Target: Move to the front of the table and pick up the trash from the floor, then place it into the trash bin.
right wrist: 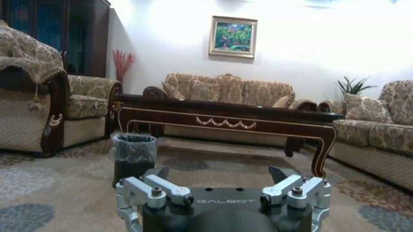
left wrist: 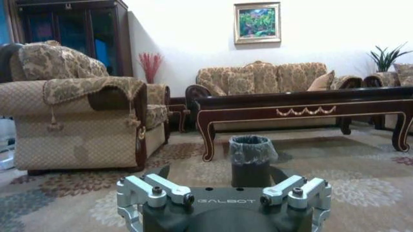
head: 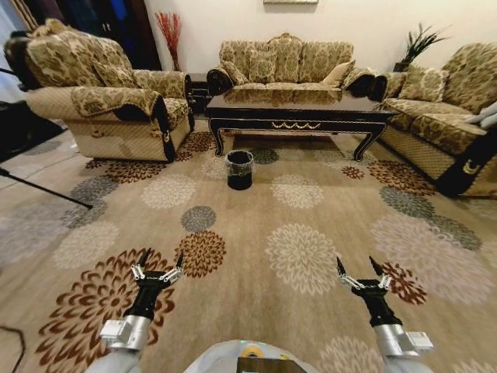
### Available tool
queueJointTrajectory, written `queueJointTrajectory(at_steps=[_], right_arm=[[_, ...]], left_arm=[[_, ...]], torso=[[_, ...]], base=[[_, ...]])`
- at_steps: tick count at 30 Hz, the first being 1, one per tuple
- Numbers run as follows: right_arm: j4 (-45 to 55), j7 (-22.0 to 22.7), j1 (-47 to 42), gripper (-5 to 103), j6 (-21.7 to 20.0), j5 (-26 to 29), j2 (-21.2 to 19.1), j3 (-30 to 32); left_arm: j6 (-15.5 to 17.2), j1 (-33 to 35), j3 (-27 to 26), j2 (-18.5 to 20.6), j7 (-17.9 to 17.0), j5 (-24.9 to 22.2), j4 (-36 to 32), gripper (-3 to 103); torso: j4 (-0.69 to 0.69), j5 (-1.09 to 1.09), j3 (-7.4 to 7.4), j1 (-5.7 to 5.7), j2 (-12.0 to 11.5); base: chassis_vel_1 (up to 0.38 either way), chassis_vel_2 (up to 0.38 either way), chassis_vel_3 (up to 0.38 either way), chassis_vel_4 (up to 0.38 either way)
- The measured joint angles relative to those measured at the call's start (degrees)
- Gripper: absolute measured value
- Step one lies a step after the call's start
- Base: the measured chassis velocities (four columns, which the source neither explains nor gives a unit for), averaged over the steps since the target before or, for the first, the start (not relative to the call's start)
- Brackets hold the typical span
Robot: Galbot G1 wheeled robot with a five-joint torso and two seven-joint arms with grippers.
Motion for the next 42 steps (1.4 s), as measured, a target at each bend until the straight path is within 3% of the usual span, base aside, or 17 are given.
queueJointTrajectory(at_steps=[20,32,42], right_arm=[[0.0,0.0,0.0,100,0.0,0.0,0.0,0.0],[0.0,0.0,0.01,100,0.0,0.0,0.0,0.0],[0.0,0.0,0.0,100,0.0,0.0,0.0,0.0]], left_arm=[[0.0,0.0,0.0,0.0,0.0,0.0,0.0,100],[0.0,-0.01,0.0,0.0,0.0,0.0,0.0,100],[0.0,-0.01,0.0,0.0,0.0,0.0,0.0,100]], torso=[[0.01,0.0,-0.01,0.0,0.0],[-0.01,0.01,0.17,0.02,0.19],[-0.01,0.0,2.21,0.31,2.62]], base=[[0.18,-0.186,-0.174,0.184],[0.026,-0.025,-0.024,0.016],[0.0,0.0,0.0,0.0]])
